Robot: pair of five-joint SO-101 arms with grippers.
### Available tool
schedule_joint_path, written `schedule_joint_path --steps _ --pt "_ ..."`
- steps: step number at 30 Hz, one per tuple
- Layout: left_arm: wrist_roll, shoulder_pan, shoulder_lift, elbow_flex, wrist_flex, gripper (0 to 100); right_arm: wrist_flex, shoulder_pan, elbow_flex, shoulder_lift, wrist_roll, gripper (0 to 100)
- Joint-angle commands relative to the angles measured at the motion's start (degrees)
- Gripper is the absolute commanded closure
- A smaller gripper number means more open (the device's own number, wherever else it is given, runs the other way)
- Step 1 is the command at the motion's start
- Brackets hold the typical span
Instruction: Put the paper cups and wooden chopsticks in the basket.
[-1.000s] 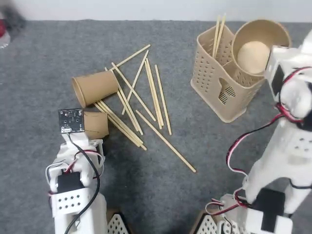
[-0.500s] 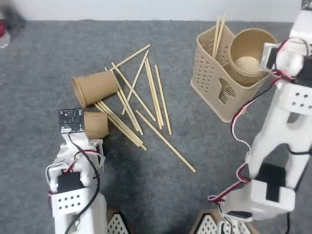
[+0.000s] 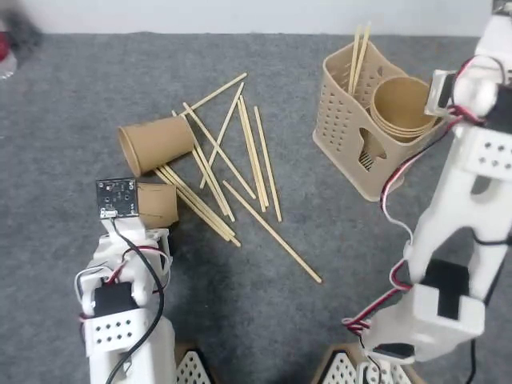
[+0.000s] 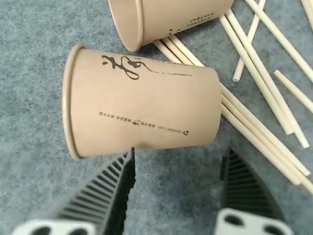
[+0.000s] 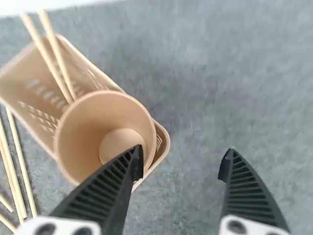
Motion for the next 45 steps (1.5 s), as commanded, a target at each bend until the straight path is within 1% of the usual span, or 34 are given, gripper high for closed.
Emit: schedule_joint_path --steps 1,5,9,13,18,22,25,29,34,39,45 --pt "0.4 0.4 -0.4 -0.3 -1.1 73 3.4 -4.9 -3.9 -8.0 3.4 76.7" --pt "0.4 0.5 -0.4 -0.3 -1.1 73 2.9 -17.2 10.3 -13.7 7.8 80.4" --pt "0.4 0.5 -0.4 -0.3 -1.1 73 1.6 -27.1 24.9 -13.1 11.7 81.1" --pt "0.4 0.4 -0.4 -0.2 -1.1 73 -5.3 -32.6 36.2 -10.9 16.1 81.1" --pt "0.4 0.2 -0.4 0.0 -1.1 73 -18.4 -38.5 52.7 -7.4 21.3 81.1" --pt "0.5 0.4 -0.4 0.6 -2.4 73 -29.1 -42.0 62.9 -4.4 21.6 81.0" --pt "0.5 0.4 -0.4 0.7 -2.7 73 -34.2 -43.0 66.0 -2.0 21.5 81.0" --pt "0.5 0.4 -0.4 0.7 -2.7 73 -37.1 -43.1 65.7 2.4 21.7 81.1" --pt "0.5 0.4 -0.4 0.7 -2.7 73 -37.6 -45.8 64.6 8.7 21.8 81.1" --pt "0.5 0.4 -0.4 0.7 -2.7 73 -38.7 -49.8 64.5 11.2 21.8 81.1" --pt "0.5 0.4 -0.4 0.8 -2.7 73 -39.4 -49.2 64.4 11.3 21.8 81.2"
